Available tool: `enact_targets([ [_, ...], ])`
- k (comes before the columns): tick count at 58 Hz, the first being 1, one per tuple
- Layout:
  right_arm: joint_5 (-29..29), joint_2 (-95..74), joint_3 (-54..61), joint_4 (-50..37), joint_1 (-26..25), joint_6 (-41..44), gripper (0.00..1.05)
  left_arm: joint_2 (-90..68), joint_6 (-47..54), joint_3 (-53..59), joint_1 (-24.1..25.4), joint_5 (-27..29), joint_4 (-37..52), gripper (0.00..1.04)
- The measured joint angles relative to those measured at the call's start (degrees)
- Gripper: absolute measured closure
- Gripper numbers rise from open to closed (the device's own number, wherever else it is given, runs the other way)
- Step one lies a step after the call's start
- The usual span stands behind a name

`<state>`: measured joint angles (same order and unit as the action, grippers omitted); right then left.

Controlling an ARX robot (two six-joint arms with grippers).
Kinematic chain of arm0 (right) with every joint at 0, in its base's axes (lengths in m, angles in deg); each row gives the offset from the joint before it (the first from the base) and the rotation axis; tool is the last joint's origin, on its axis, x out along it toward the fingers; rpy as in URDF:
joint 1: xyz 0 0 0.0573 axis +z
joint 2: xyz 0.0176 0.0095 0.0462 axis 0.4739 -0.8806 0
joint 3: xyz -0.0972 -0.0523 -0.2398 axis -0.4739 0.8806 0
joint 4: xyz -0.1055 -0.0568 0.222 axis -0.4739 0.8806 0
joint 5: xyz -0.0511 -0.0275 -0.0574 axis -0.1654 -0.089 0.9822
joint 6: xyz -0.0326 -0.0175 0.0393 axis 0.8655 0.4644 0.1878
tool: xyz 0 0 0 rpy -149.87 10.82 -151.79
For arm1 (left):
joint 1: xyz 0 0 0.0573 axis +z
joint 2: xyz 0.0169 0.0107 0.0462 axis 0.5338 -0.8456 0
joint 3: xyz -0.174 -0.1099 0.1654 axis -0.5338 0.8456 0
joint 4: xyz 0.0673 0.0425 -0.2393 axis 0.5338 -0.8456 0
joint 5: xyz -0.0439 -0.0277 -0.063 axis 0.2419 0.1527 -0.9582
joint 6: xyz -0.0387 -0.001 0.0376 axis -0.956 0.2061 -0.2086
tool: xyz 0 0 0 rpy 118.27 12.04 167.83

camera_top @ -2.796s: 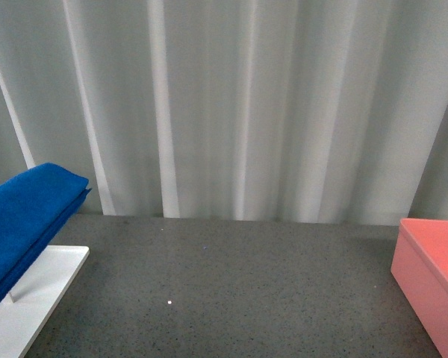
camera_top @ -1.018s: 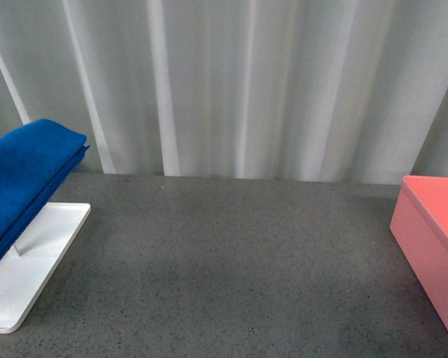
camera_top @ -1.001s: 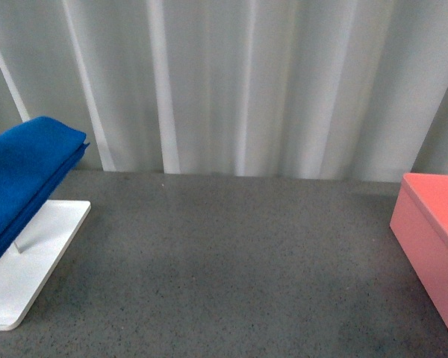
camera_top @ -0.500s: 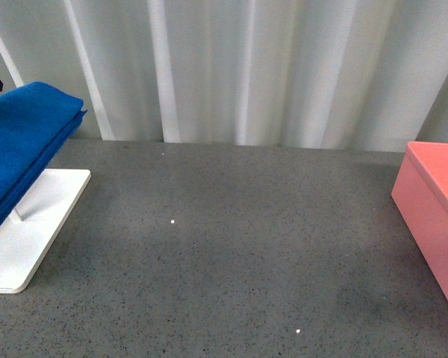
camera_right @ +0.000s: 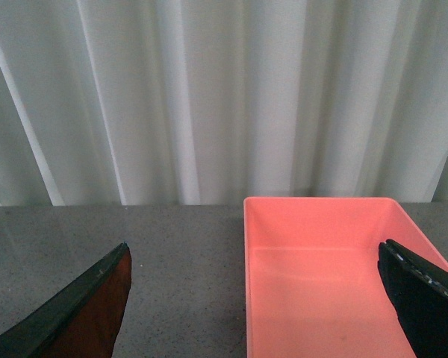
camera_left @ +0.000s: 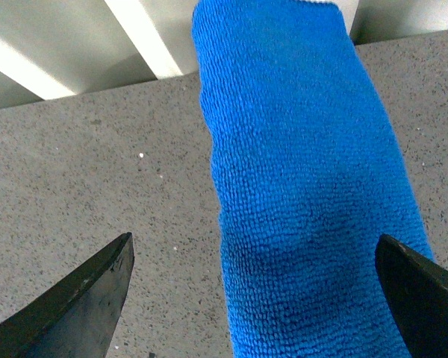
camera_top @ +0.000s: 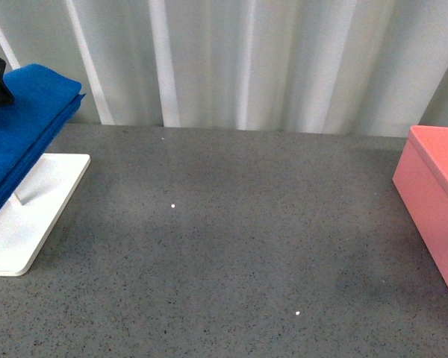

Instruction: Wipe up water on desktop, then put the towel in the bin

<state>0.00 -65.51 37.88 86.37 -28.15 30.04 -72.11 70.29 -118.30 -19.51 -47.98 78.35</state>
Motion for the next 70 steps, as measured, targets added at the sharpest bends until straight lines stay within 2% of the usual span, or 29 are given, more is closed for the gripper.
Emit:
enact_targets([
  [29, 0.0, 0.0, 0.0, 0.0, 0.0, 0.0, 0.07, -0.4, -2.2, 3.4, -0.8, -0.3, 1.7, 0.08],
  [36, 0.0, 0.0, 0.0, 0.0, 0.0, 0.0, 0.07, -0.4, -2.5, 4.5, -1.2, -0.4, 2.1, 0.27],
  [44, 0.0, 0.0, 0.0, 0.0, 0.0, 0.0, 0.07, -0.3, -3.0, 5.2, -1.4, -0.9, 2.5, 0.59],
  [59, 0.0, 0.0, 0.0, 0.0, 0.0, 0.0, 0.07, 1.6, -3.9, 6.0, -1.1, -2.4, 3.1, 0.96],
  [62, 0.0, 0.0, 0.0, 0.0, 0.0, 0.0, 0.07, 1.9, -4.1, 6.2, -1.1, -2.7, 3.1, 1.01],
  [70, 0.0, 0.0, 0.0, 0.0, 0.0, 0.0, 0.07, 4.5, -5.1, 7.7, -1.1, -4.6, 3.5, 1.01],
])
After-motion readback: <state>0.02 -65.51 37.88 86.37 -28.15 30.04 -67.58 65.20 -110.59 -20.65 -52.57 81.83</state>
